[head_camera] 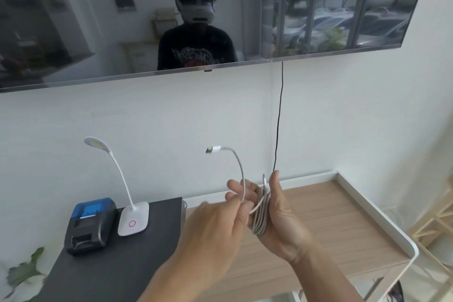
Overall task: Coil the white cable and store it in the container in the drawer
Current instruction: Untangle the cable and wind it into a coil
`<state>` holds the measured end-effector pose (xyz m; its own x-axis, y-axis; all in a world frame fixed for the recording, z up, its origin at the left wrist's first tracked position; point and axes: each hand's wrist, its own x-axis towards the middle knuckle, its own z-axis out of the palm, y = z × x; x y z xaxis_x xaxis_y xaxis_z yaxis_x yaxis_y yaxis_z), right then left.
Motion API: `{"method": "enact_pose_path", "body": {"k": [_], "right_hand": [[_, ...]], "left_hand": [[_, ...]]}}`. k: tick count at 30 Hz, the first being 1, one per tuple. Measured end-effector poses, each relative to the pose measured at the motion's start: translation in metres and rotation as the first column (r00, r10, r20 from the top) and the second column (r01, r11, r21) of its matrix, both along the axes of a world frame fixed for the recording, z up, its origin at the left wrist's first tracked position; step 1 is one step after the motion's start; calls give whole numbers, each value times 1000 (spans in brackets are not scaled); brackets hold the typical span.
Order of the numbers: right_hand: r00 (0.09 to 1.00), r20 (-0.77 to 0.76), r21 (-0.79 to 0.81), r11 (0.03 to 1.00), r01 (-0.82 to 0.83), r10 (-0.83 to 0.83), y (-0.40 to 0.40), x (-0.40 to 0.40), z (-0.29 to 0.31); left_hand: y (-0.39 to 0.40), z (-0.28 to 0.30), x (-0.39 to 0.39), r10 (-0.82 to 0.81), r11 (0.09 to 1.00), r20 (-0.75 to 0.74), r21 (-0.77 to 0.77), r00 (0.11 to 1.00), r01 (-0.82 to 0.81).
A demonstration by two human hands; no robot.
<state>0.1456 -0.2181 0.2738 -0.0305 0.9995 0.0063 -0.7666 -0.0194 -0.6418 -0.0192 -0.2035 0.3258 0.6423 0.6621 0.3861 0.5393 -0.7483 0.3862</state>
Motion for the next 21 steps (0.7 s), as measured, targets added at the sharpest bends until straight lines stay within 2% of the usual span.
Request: {"method": "enact_pose_path", "body": {"k": [3,6,8,10,12,13,14,16,18,21], "right_hand": [[993,-41,20,994,109,-108,1,2,11],[987,-68,42,988,145,-142,-4,-2,28],[989,-78,43,990,133,-129,-10,-5,38],[995,-54,26,996,81,-79,-17,-11,43],[999,-1,46,998,-38,38,-25,-22,42],[993,32,66,992,-112,110,-29,-29,41],[982,76,90,980,-180,173,-33,-35,38],[951,182,142,951,-276,249,-41,-44,34],[910,273,165,917,-363,312,-45,-50,32],[851,319,110,875,-471,418,-50,-60,29]], "left_hand": [[-15,-32,-6,-2,966,202,-254,979,54],[-19,-60,-11,110,885,405,-456,908,96],[-18,-71,-12,233,761,507,-626,830,168],[-12,-82,-11,373,560,526,-784,764,266],[-3,-85,-12,413,427,508,-841,756,332],[2,-84,-12,388,416,495,-847,777,332],[8,-83,-11,352,451,464,-845,813,287],[19,-74,-10,295,578,384,-801,875,156],[28,-66,-7,290,629,397,-765,871,139],[40,-51,2,283,674,420,-727,863,133]]}}
